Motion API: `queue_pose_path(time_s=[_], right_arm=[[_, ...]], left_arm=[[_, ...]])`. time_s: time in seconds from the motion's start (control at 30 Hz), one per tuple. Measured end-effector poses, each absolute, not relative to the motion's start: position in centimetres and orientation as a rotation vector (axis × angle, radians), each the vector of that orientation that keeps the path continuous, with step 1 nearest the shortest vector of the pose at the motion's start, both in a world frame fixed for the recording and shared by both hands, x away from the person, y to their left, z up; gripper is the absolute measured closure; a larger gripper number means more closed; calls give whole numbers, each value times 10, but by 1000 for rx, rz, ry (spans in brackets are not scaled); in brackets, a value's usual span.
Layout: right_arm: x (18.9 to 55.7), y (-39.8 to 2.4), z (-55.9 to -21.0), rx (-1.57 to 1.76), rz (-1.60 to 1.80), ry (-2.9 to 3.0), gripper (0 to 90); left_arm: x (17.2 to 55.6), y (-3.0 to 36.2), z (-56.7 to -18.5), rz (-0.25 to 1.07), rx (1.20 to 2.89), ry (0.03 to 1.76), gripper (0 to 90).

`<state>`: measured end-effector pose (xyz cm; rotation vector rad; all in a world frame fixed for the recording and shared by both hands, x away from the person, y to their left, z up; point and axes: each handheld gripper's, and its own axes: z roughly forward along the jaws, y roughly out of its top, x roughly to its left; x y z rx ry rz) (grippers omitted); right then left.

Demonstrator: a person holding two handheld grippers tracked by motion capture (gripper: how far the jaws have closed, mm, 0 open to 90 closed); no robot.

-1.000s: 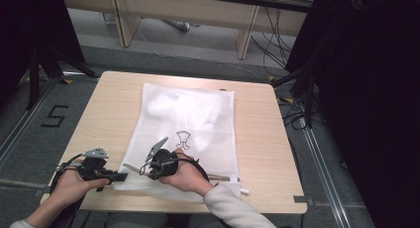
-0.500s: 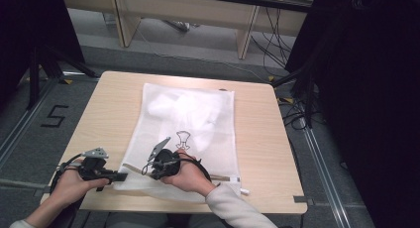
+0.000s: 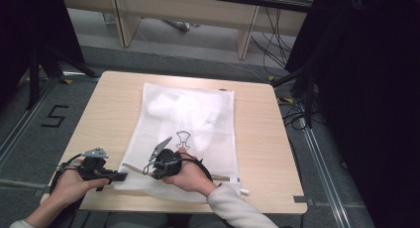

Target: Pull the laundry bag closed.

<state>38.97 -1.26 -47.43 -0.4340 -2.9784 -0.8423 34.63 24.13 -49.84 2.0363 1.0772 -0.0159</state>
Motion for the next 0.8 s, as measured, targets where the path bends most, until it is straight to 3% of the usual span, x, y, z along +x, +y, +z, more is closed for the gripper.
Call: queue_pose_path(time_s=[0.8], right_arm=[[391, -21, -473, -452, -832, -2985, 823]], left_arm=[[347, 242, -498, -11, 2045, 1075, 851]])
